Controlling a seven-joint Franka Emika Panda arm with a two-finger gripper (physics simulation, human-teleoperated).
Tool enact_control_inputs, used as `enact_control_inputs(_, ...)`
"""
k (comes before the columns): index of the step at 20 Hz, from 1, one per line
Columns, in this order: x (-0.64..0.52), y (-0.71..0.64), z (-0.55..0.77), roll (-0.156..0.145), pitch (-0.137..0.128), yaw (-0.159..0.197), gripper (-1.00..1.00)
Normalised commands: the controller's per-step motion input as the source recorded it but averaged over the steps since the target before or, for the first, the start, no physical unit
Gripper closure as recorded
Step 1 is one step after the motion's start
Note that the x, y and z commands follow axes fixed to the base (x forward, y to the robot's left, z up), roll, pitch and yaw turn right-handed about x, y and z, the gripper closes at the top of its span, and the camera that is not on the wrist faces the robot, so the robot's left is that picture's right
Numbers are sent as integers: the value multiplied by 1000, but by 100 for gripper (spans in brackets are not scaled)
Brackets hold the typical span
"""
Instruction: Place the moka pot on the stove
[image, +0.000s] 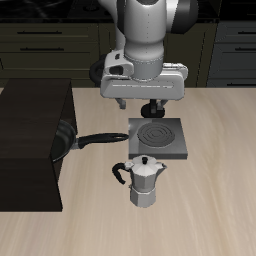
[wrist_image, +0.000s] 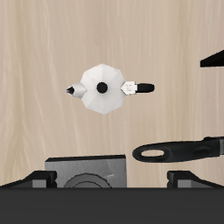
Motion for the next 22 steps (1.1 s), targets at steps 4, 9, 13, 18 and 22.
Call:
enact_control_inputs(4,134,49,5,1,-4,5,-100)
enact_control_inputs(9,228,29,-11,-7,6,-20,-100)
enact_control_inputs(13,154,10,12,-7,-4,7,-100)
enact_control_inputs(18,135,85,-65,0,-30,59,-100)
enact_control_inputs(22,-5,10,-173,8,9,20,-100)
